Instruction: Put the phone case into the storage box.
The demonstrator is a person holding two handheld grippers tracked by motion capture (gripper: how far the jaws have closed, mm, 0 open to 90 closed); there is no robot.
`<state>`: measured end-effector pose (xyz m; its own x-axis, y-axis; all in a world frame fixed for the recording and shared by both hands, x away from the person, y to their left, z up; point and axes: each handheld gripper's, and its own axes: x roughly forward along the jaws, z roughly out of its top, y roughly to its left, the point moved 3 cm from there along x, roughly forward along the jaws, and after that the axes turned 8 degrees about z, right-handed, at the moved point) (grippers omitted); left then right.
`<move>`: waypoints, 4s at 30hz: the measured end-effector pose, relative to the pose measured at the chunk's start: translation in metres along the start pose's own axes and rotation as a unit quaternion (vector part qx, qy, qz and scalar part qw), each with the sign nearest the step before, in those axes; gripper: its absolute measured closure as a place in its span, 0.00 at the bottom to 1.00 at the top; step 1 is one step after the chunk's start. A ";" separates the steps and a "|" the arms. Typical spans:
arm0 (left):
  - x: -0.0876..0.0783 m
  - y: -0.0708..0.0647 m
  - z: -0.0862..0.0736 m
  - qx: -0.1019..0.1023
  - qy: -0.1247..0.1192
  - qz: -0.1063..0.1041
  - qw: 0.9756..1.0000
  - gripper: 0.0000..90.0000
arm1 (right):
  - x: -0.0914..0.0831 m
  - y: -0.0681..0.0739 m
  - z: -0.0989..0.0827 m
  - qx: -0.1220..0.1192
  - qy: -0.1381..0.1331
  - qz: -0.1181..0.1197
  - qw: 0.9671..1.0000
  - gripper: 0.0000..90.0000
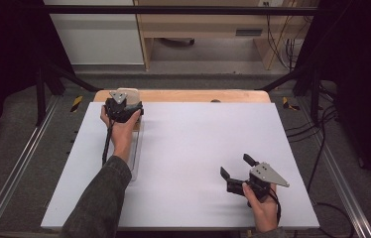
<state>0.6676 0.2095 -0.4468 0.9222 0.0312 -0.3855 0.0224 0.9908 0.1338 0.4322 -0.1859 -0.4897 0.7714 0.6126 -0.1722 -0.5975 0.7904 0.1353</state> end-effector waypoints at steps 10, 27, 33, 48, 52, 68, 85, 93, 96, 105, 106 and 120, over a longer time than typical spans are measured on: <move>0.002 -0.005 0.004 0.031 0.008 0.002 0.999 0.11 | 0.000 0.000 0.000 0.000 0.002 0.000 1.000 0.06; 0.004 -0.002 0.003 0.011 0.018 0.003 1.000 0.10 | 0.000 0.000 0.000 0.001 0.003 0.000 1.000 0.06; 0.005 -0.001 0.002 0.005 0.020 -0.003 1.000 0.10 | 0.001 0.001 -0.001 0.000 0.004 0.001 1.000 0.06; 0.005 -0.001 0.002 0.008 0.020 -0.006 1.000 0.09 | 0.000 0.001 0.000 0.002 0.002 0.001 1.000 0.06; 0.004 0.000 0.002 0.006 0.019 -0.013 1.000 0.09 | 0.000 0.001 0.000 0.003 0.001 0.002 1.000 0.06; 0.005 0.000 0.002 0.002 0.011 -0.025 1.000 0.04 | 0.001 0.001 0.000 0.002 0.002 0.003 1.000 0.06; -0.002 -0.001 0.006 0.000 -0.002 -0.021 1.000 0.03 | 0.000 0.002 0.000 0.002 0.000 0.005 1.000 0.05; -0.010 0.000 0.010 0.000 -0.018 -0.016 1.000 0.03 | 0.000 0.003 0.000 0.002 0.000 0.006 1.000 0.05; -0.013 -0.001 0.012 0.005 -0.024 -0.020 0.999 0.03 | 0.001 0.003 0.000 0.004 0.000 0.006 1.000 0.05; -0.018 -0.002 0.011 0.022 -0.025 -0.030 0.999 0.03 | 0.000 0.003 0.001 0.003 -0.002 0.004 1.000 0.05; -0.018 -0.002 0.011 0.024 -0.025 -0.033 0.999 0.03 | 0.000 0.003 0.001 0.004 -0.002 0.004 1.000 0.05; -0.028 -0.009 0.012 0.074 -0.025 -0.058 0.995 0.03 | 0.001 0.004 0.001 0.000 0.001 0.004 1.000 0.05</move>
<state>0.6461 0.1977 -0.4260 0.9281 -0.0922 -0.3608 0.1827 0.9570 0.2254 0.4303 -0.1824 -0.4887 0.7663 0.6185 -0.1737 -0.6033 0.7858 0.1364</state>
